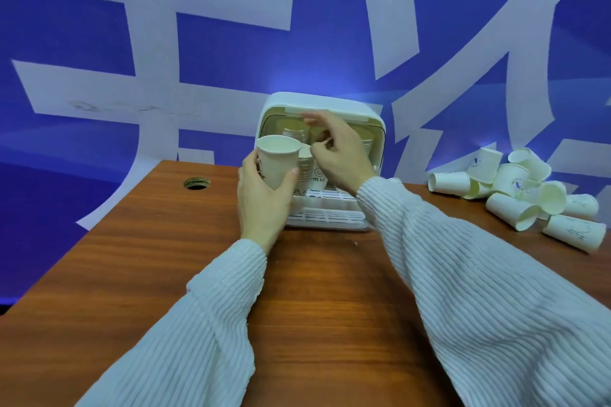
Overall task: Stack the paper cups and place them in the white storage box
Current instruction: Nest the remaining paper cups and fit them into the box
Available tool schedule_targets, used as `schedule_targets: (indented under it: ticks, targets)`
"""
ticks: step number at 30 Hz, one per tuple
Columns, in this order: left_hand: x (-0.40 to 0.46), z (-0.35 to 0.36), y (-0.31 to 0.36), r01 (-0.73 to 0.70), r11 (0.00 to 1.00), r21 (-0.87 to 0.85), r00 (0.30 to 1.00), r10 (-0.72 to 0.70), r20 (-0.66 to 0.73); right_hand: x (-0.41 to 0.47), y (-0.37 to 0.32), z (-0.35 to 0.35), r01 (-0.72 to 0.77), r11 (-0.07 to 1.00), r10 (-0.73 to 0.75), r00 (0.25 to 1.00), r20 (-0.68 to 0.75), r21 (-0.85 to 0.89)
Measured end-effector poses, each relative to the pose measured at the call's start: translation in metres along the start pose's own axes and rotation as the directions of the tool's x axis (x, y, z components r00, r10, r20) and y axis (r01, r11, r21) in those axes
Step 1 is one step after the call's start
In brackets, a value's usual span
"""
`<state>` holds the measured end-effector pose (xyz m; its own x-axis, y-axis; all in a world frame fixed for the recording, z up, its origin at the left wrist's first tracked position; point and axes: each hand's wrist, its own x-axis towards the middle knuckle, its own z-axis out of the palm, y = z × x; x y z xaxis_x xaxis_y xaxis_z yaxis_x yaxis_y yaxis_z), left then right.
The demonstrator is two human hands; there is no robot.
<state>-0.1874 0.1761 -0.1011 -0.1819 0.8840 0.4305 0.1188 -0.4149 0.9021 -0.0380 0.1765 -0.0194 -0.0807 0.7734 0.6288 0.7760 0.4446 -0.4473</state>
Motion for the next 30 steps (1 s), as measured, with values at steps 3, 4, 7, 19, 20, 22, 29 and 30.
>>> schedule_targets:
  ticks: [3, 4, 7, 19, 20, 22, 29, 30]
  targets:
    - [0.004, 0.004, 0.002, -0.050, 0.996, 0.072, 0.998, 0.047, 0.047, -0.005, -0.006, -0.001, 0.108, 0.992, -0.100, 0.988, 0.118, -0.066]
    - [0.007, 0.006, 0.002, -0.059, 0.995, 0.086, 0.997, 0.054, 0.060, -0.005, -0.006, -0.001, 0.138, 0.986, -0.128, 0.986, 0.104, -0.096]
    - [0.016, 0.008, 0.004, -0.050, 0.993, 0.111, 0.995, 0.040, 0.092, -0.001, -0.004, -0.003, 0.127, 0.989, -0.136, 0.981, -0.139, -0.071]
    - [0.007, 0.021, -0.015, -0.200, 0.907, 0.372, 0.968, 0.123, 0.220, 0.019, 0.023, 0.009, 0.104, 0.873, -0.016, 0.982, 0.186, -0.476]
    - [0.007, 0.021, -0.016, -0.204, 0.903, 0.377, 0.967, 0.126, 0.221, 0.019, 0.025, 0.012, 0.106, 0.868, 0.008, 0.974, 0.227, -0.485]
    - [0.006, 0.021, -0.016, -0.203, 0.901, 0.385, 0.967, 0.121, 0.226, 0.019, 0.029, 0.015, 0.107, 0.865, 0.050, 0.954, 0.296, -0.491]
    - [0.005, 0.022, -0.016, -0.231, 0.869, 0.438, 0.958, 0.125, 0.257, 0.012, 0.025, 0.003, 0.262, 0.715, -0.064, 0.948, 0.313, -0.648]
    - [0.004, 0.022, -0.015, -0.233, 0.872, 0.430, 0.959, 0.132, 0.252, 0.005, 0.029, -0.001, 0.194, 0.784, -0.101, 0.977, 0.188, -0.590]
